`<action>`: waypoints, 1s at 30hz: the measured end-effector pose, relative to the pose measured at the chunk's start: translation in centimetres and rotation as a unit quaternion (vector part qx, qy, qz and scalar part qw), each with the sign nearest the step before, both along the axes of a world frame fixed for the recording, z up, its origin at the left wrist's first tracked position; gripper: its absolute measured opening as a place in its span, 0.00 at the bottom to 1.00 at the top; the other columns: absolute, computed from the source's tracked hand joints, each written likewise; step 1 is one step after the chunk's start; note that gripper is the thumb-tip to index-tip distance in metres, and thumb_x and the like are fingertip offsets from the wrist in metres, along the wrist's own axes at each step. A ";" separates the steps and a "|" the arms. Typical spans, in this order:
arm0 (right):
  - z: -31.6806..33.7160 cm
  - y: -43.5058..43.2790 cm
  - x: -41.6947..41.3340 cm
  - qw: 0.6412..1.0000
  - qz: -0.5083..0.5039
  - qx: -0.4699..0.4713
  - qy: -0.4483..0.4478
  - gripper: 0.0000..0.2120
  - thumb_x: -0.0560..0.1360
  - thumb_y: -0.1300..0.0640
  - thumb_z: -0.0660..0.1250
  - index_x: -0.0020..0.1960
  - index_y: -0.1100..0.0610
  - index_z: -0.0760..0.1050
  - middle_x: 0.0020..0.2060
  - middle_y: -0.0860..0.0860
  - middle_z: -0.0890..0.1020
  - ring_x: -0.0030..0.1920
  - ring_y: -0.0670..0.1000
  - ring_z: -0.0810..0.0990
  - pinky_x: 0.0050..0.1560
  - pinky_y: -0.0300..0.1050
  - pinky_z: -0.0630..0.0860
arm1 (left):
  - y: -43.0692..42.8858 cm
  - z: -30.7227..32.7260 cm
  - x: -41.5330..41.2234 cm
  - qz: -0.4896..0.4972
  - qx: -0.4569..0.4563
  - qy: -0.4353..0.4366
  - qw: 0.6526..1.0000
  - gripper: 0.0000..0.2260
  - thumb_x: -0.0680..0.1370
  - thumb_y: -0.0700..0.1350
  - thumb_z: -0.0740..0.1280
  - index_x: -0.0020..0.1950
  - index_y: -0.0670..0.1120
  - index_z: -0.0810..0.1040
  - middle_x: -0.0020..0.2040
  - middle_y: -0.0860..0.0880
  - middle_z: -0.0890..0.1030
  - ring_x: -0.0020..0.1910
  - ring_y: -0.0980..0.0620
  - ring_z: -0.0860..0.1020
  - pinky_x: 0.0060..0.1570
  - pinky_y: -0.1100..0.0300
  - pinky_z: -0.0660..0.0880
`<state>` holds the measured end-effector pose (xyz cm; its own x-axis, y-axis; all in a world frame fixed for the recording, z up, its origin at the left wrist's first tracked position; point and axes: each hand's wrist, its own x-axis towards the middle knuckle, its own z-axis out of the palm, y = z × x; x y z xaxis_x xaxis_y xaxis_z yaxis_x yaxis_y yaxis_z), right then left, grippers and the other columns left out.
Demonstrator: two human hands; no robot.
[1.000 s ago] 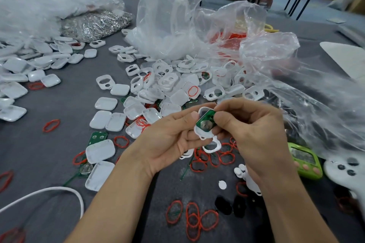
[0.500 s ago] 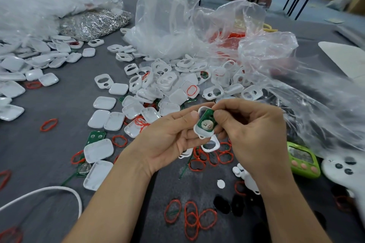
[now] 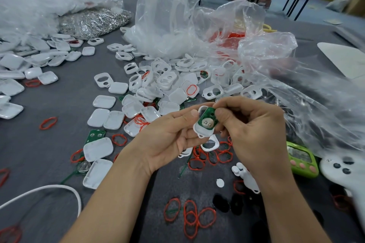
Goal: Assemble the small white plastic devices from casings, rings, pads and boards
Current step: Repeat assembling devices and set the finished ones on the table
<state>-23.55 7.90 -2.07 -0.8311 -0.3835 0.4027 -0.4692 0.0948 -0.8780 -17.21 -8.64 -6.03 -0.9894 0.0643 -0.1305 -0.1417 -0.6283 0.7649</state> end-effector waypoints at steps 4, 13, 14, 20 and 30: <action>-0.1 -0.1 0.3 1.000 0.000 0.018 0.016 0.08 0.74 0.59 0.73 0.45 0.46 0.86 0.35 0.44 0.86 0.34 0.51 0.86 0.35 0.45 0.83 | -0.1 0.0 0.0 -0.003 0.004 0.002 1.000 0.21 0.74 0.49 0.71 0.65 0.45 0.83 0.55 0.44 0.86 0.53 0.48 0.86 0.57 0.55 0.82; 0.0 -0.5 1.0 0.993 -0.046 0.055 0.098 0.08 0.74 0.60 0.75 0.46 0.48 0.87 0.38 0.39 0.86 0.39 0.43 0.86 0.41 0.39 0.82 | 0.0 -0.3 -0.2 0.006 0.007 -0.006 1.000 0.23 0.71 0.49 0.73 0.64 0.43 0.83 0.54 0.43 0.86 0.51 0.49 0.86 0.64 0.48 0.75; 0.0 -0.6 1.2 0.990 -0.059 0.064 0.113 0.08 0.73 0.61 0.76 0.46 0.48 0.87 0.37 0.39 0.86 0.39 0.42 0.86 0.41 0.37 0.81 | 0.0 -0.3 -0.2 0.009 0.006 -0.007 1.000 0.23 0.70 0.49 0.74 0.64 0.44 0.84 0.54 0.43 0.86 0.51 0.49 0.85 0.65 0.47 0.75; 0.0 -0.9 1.6 0.978 -0.089 0.092 0.164 0.12 0.70 0.63 0.78 0.48 0.48 0.88 0.44 0.39 0.84 0.45 0.35 0.81 0.47 0.23 0.71 | 0.0 -0.3 0.0 0.008 0.012 -0.005 1.000 0.22 0.72 0.49 0.73 0.64 0.43 0.83 0.52 0.44 0.86 0.50 0.50 0.86 0.62 0.49 0.78; 0.2 -0.2 0.8 0.991 -0.094 0.058 0.076 0.09 0.72 0.58 0.76 0.48 0.44 0.86 0.38 0.39 0.84 0.38 0.47 0.83 0.40 0.39 0.80 | -0.2 -0.4 -0.1 0.004 0.004 0.003 1.000 0.19 0.75 0.48 0.70 0.65 0.46 0.84 0.56 0.45 0.86 0.52 0.50 0.86 0.58 0.55 0.81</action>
<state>-22.76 7.68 -1.89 -0.8257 -0.2777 0.4911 -0.5593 0.2888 -0.7770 -17.31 -8.82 -6.38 -0.9905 0.0576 -0.1245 -0.1326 -0.6356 0.7606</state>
